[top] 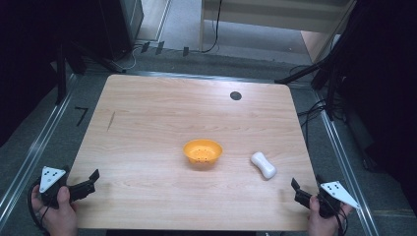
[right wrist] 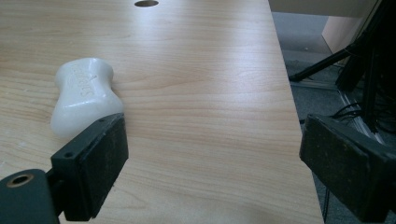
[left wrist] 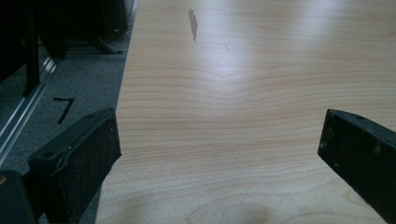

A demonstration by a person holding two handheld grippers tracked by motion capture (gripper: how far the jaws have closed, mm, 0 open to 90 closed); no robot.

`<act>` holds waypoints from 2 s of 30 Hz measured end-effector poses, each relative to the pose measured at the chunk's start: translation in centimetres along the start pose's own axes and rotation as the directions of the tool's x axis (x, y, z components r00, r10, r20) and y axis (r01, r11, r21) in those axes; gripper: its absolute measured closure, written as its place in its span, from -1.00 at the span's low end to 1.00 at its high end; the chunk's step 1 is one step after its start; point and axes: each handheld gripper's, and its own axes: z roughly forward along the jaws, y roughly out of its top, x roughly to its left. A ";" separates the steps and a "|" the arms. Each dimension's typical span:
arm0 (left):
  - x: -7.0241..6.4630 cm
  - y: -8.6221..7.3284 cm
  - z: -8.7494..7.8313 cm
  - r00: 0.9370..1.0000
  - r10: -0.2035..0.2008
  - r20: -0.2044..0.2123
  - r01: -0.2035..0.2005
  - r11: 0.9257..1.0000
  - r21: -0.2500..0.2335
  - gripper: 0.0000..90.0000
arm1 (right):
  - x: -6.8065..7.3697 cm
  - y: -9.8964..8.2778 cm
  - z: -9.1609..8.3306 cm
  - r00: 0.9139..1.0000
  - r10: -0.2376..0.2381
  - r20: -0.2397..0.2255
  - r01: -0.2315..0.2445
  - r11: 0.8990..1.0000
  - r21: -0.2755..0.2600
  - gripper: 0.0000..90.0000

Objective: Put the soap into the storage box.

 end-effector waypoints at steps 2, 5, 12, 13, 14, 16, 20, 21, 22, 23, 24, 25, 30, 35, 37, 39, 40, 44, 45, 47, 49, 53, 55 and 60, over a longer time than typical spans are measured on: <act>0.0 0.0 0.0 1.000 -0.002 0.000 0.002 1.000 -0.002 -1.00 | 0.0 0.0 0.0 1.000 -0.001 0.000 0.001 1.000 0.004 -0.78; 0.0 0.0 0.0 1.000 -0.003 -0.005 0.003 1.000 -0.002 -1.00 | 0.2 0.1 0.1 1.000 -0.016 0.004 0.016 1.000 0.014 -0.70; 0.2 0.0 0.0 1.000 -0.025 0.014 0.025 1.000 -0.009 -1.00 | 0.5 0.1 0.5 0.999 -0.051 0.001 0.051 0.998 0.049 -0.69; 0.2 0.0 0.0 0.999 -0.028 0.015 0.029 1.000 -0.010 -1.00 | 0.6 0.2 0.5 0.999 -0.050 -0.001 0.050 0.997 0.052 -0.69; 0.2 0.0 0.0 1.000 -0.027 0.014 0.028 1.000 -0.006 -1.00 | 0.6 0.2 0.5 0.999 -0.054 -0.001 0.054 0.997 0.058 -0.69; 0.2 0.0 0.0 1.000 -0.019 0.007 0.019 1.000 -0.002 -1.00 | 0.7 0.2 0.7 0.997 -0.077 -0.017 0.078 0.994 0.082 -0.69; 0.1 0.0 0.1 1.000 -0.013 0.005 0.013 1.000 -0.001 -1.00 | 0.7 0.3 1.0 0.994 -0.093 -0.049 0.099 0.986 0.137 -0.65; 0.1 0.0 0.1 1.000 -0.014 0.005 0.014 1.000 -0.002 -1.00 | 0.7 0.3 1.0 0.994 -0.093 -0.049 0.099 0.986 0.137 -0.65; 0.1 0.0 0.1 1.000 -0.017 0.003 0.017 1.000 0.001 -1.00 | 0.8 0.3 1.2 0.993 -0.091 -0.071 0.102 0.981 0.168 -0.66; 0.1 0.0 0.1 1.000 -0.017 0.003 0.017 1.000 0.001 -1.00 | 0.8 0.3 1.2 0.993 -0.091 -0.071 0.102 0.981 0.168 -0.66; 0.1 0.1 0.1 1.000 -0.017 0.001 0.017 1.000 0.000 -1.00 | 0.8 0.3 1.2 0.992 -0.100 -0.076 0.112 0.978 0.175 -0.66; 0.1 0.1 0.1 1.000 -0.017 0.000 0.017 1.000 0.000 -1.00 | 1.0 0.5 1.3 0.989 -0.119 -0.083 0.133 0.972 0.196 -0.65; 0.1 0.1 0.2 1.000 -0.012 -0.003 0.012 1.000 0.002 -1.00 | 1.6 1.8 1.4 0.984 -0.149 -0.103 0.169 0.960 0.224 -0.65; 0.1 0.1 0.2 1.000 -0.016 -0.002 0.016 1.000 -0.003 -1.00 | 1.7 3.5 1.4 0.980 -0.158 -0.121 0.184 0.951 0.248 -0.59; 0.1 0.1 0.1 1.000 -0.015 -0.001 0.015 1.000 -0.003 -1.00 | 1.9 4.0 1.6 0.978 -0.161 -0.130 0.190 0.946 0.263 -0.59; 0.2 0.1 0.1 1.000 -0.015 -0.002 0.015 1.000 -0.004 -1.00 | 2.0 4.4 1.7 0.975 -0.172 -0.139 0.205 0.937 0.281 -0.58; 0.2 0.1 0.2 1.000 -0.016 -0.001 0.016 1.000 -0.004 -1.00 | 2.1 4.6 1.8 0.974 -0.178 -0.141 0.213 0.932 0.293 -0.58; 0.2 0.1 0.2 1.000 -0.016 0.001 0.016 1.000 -0.003 -1.00 | 2.4 5.1 2.1 0.969 -0.188 -0.162 0.232 0.917 0.324 -0.57; 0.2 0.1 0.2 1.000 -0.016 0.001 0.016 1.000 -0.003 -1.00 | 2.5 5.3 2.2 0.968 -0.189 -0.165 0.235 0.914 0.332 -0.57; 0.2 0.1 0.2 1.000 -0.015 0.001 0.015 1.000 -0.003 -1.00 | 2.6 5.5 2.5 0.967 -0.190 -0.171 0.240 0.905 0.351 -0.57; 0.2 0.1 0.2 1.000 -0.015 0.000 0.015 1.000 -0.004 -1.00 | 2.8 5.8 2.7 0.964 -0.195 -0.182 0.250 0.895 0.368 -0.57; 0.2 0.1 0.1 1.000 -0.015 0.000 0.015 1.000 -0.006 -1.00 | 3.0 6.3 3.3 0.961 -0.189 -0.201 0.258 0.875 0.410 -0.57; 0.1 0.1 0.1 1.000 -0.012 -0.001 0.012 1.000 -0.006 -1.00 | 3.1 6.5 3.6 0.961 -0.185 -0.208 0.259 0.864 0.432 -0.57; 0.1 0.1 0.1 1.000 -0.011 0.000 0.011 1.000 -0.007 -1.00 | 3.4 7.4 4.1 0.956 -0.185 -0.228 0.273 0.845 0.460 -0.57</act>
